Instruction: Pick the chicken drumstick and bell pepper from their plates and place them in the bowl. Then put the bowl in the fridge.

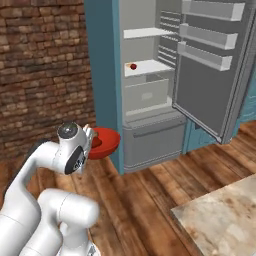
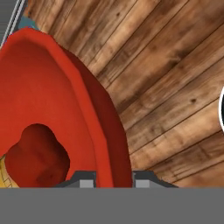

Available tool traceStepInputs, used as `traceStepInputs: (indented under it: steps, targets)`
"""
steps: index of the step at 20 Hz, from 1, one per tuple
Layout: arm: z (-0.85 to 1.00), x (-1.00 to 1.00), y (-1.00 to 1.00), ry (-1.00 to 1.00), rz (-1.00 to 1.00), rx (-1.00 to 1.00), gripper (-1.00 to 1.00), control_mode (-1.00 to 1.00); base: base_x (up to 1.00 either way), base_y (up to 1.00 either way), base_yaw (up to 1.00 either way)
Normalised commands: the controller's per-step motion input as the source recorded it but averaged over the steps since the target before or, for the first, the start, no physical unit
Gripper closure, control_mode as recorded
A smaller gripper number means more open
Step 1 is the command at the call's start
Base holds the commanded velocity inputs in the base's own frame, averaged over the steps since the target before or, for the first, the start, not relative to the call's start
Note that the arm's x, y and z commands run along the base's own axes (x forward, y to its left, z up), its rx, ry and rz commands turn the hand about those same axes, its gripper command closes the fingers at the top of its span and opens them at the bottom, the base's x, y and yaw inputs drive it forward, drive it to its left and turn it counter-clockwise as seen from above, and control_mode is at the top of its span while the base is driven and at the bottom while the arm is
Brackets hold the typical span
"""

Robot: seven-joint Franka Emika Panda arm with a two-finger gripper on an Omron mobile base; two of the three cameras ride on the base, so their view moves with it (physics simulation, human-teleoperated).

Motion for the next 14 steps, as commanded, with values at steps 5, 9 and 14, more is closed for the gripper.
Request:
traceStepInputs:
  steps: [5,9,14]
  targets:
    - [0.00,0.00,0.00,0.00,0.00,0.00,1.00,1.00,0.59,0.04,-0.40]
    - [0.00,0.00,0.00,0.00,0.00,0.00,1.00,1.00,0.73,0.07,-0.28]
    - [0.00,0.00,0.00,0.00,0.00,0.00,1.00,1.00,0.89,0.09,-0.13]
